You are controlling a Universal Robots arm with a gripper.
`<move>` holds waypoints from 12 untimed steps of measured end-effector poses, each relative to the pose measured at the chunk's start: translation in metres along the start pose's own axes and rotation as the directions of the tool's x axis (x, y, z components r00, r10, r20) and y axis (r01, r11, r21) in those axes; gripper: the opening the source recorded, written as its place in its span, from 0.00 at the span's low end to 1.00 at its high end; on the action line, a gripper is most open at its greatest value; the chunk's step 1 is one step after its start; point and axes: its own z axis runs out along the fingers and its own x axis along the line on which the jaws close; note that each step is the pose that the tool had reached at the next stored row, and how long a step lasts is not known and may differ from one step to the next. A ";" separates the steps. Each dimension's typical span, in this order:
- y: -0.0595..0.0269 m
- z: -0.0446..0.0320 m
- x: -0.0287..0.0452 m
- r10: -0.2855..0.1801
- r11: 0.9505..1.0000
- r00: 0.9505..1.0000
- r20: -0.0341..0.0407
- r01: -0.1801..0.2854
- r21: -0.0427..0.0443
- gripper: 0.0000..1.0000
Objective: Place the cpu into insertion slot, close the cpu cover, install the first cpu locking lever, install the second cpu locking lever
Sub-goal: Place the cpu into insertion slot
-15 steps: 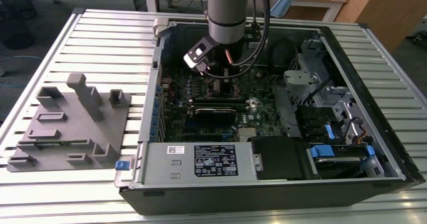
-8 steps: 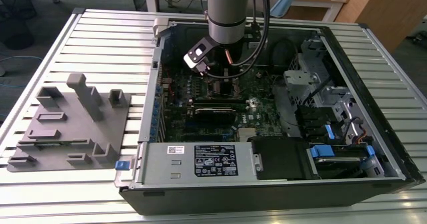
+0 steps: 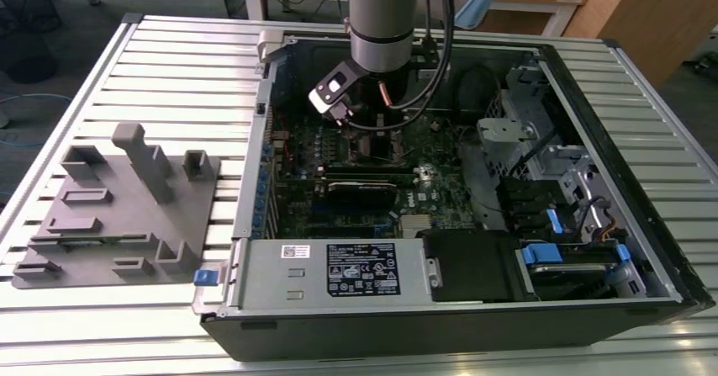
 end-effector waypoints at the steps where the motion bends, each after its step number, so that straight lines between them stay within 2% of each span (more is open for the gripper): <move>1: 0.0001 -0.0014 0.0000 0.000 1.000 1.000 0.000 0.000 0.000 0.67; 5: 0.0007 -0.0080 0.0002 0.000 1.000 1.000 0.000 0.000 0.000 0.67; 12: 0.0008 -0.0080 0.0002 0.000 1.000 1.000 0.000 0.000 0.000 0.65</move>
